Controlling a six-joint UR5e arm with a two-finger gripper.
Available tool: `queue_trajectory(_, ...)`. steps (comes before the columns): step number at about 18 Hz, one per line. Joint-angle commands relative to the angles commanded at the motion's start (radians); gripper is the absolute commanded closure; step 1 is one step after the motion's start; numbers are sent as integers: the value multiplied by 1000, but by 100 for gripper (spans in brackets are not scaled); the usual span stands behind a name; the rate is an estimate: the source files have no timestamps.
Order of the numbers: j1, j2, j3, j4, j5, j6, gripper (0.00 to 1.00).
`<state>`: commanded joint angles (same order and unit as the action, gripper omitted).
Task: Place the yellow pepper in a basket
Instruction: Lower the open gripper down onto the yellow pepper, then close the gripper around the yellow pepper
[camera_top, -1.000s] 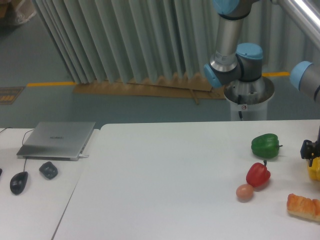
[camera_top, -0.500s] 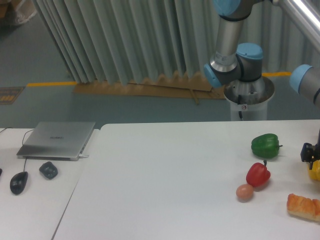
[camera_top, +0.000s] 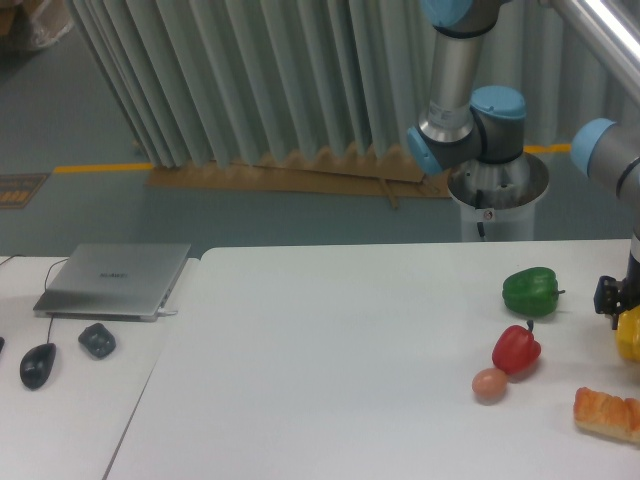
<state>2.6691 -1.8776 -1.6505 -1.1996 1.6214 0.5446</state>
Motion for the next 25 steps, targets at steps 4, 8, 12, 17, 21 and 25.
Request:
queue_trajectory(4, -3, -8, -3, 5, 0, -2, 0)
queue_trajectory(8, -6, -18, -3, 8, 2, -2, 0)
queue_trajectory(12, 12, -32, 14, 11, 5, 12, 0)
queue_trajectory(17, 15, -41, 17, 20, 3, 29, 0)
queue_trajectory(21, 17, -48, 23, 29, 3, 31, 0)
queue_trajectory(25, 26, -51, 21, 31, 3, 49, 0)
